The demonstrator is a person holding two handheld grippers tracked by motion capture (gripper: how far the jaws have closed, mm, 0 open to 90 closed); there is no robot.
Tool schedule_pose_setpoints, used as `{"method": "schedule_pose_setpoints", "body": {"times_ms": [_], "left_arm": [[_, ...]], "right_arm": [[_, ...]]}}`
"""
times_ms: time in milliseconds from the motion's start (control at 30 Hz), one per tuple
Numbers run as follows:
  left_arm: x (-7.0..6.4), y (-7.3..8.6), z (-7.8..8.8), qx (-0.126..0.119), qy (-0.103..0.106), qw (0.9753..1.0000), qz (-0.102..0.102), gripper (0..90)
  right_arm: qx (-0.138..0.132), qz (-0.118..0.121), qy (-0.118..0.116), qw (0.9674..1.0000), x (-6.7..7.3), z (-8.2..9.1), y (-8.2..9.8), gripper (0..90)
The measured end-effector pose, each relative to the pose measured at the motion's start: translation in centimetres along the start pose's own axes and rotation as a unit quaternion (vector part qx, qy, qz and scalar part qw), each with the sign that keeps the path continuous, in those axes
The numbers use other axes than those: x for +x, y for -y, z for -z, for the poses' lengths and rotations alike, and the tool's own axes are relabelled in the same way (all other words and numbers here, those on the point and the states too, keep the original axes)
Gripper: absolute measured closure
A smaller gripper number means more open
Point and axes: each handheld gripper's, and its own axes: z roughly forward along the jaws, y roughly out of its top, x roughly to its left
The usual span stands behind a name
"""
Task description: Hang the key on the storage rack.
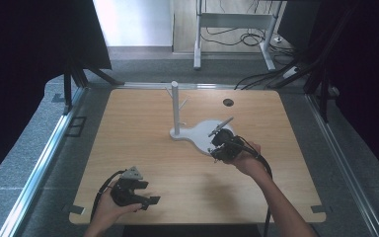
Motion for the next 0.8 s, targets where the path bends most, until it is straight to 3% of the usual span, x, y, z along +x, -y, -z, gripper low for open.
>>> {"method": "schedule_pose_setpoints", "body": {"times_ms": [800], "left_arm": [[0.1, 0.0, 0.3, -0.004, 0.002, 1.0000, 0.000, 24.8]], "right_arm": [[-0.011, -0.002, 0.006, 0.9999, -0.9, 0.3, -3.7, 84.8]]}}
